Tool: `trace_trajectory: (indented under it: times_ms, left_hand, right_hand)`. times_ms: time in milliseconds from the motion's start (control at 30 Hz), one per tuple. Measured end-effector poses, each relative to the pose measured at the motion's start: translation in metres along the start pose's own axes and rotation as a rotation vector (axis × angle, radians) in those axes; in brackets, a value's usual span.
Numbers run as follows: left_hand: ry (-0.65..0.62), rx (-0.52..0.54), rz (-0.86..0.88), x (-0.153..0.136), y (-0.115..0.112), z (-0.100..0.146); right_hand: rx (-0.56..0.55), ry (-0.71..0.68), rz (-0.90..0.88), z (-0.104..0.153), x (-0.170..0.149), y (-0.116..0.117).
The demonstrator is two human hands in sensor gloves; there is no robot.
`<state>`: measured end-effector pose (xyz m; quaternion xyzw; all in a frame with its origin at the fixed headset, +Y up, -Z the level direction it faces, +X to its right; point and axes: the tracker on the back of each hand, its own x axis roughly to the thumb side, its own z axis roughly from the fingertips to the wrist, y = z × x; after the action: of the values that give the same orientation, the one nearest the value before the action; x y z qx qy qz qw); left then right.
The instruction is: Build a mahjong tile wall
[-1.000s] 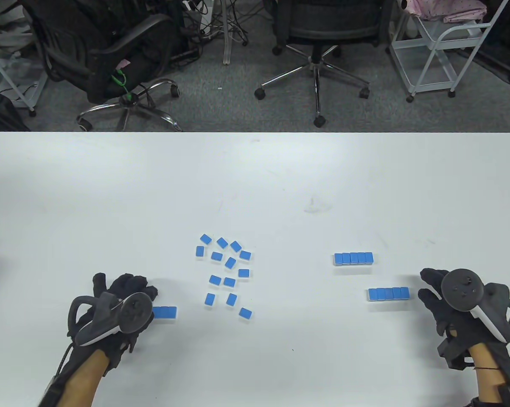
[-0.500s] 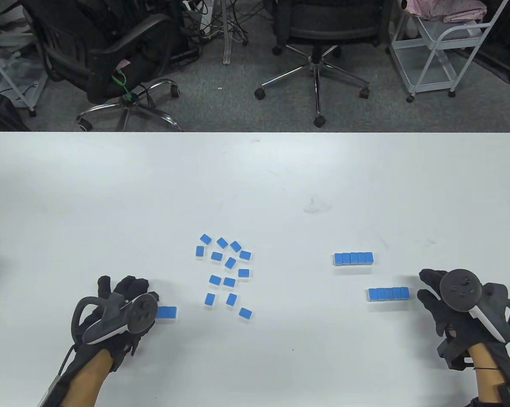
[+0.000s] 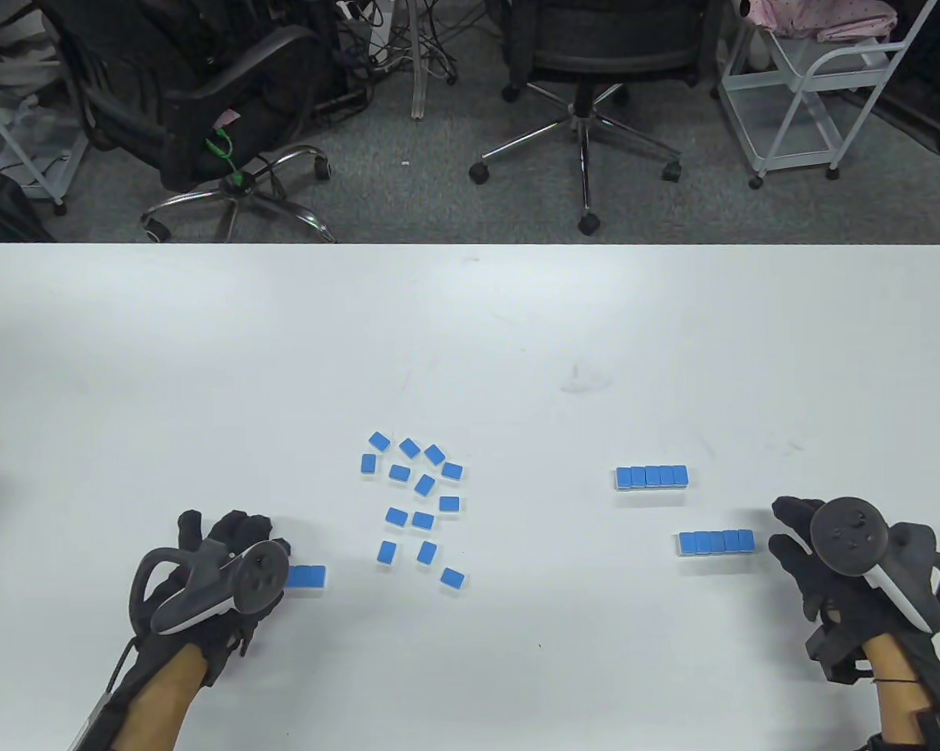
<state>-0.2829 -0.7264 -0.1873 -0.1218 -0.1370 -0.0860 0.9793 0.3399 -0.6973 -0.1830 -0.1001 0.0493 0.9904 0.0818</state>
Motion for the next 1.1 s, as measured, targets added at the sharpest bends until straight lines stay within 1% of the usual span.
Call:
trace_trajectory:
  times_ms: [400, 467, 567, 600, 700, 833, 933, 1000, 1033, 1100]
  left_hand:
    - [0.000, -0.005, 0.016, -0.002, 0.000, 0.001]
    - [-0.006, 0.009, 0.034, -0.002, 0.004, 0.003]
    - [-0.020, 0.069, 0.034, -0.001, 0.015, 0.008]
    - [-0.028, 0.092, 0.037, 0.002, 0.020, 0.010]
    - [-0.054, 0.112, 0.047, 0.013, 0.030, 0.008]
    - [-0.097, 0.116, -0.048, 0.035, 0.043, -0.005]
    - [-0.094, 0.124, -0.093, 0.048, 0.058, -0.025]
    - [-0.074, 0.097, -0.133, 0.054, 0.066, -0.040]
    - [-0.057, 0.063, -0.184, 0.056, 0.070, -0.050]
    - [-0.043, 0.029, -0.252, 0.061, 0.072, -0.066]
  right_hand:
    - [0.003, -0.003, 0.002, 0.000, 0.001, 0.000]
    - [0.003, -0.003, 0.001, 0.000, 0.001, 0.000]
    - [0.002, 0.000, -0.002, 0.000, 0.000, 0.000]
    - [0.002, 0.001, -0.005, 0.000, 0.000, 0.000]
    - [-0.001, 0.002, -0.008, 0.000, 0.000, 0.000]
    - [-0.002, 0.002, -0.010, 0.001, -0.001, -0.001]
    - [-0.005, -0.004, -0.005, 0.001, -0.001, 0.000]
    - [-0.003, -0.005, -0.004, 0.001, -0.001, 0.000]
    - [-0.002, -0.005, -0.004, 0.001, -0.001, 0.000]
    - [0.000, -0.006, -0.002, 0.001, -0.001, 0.000]
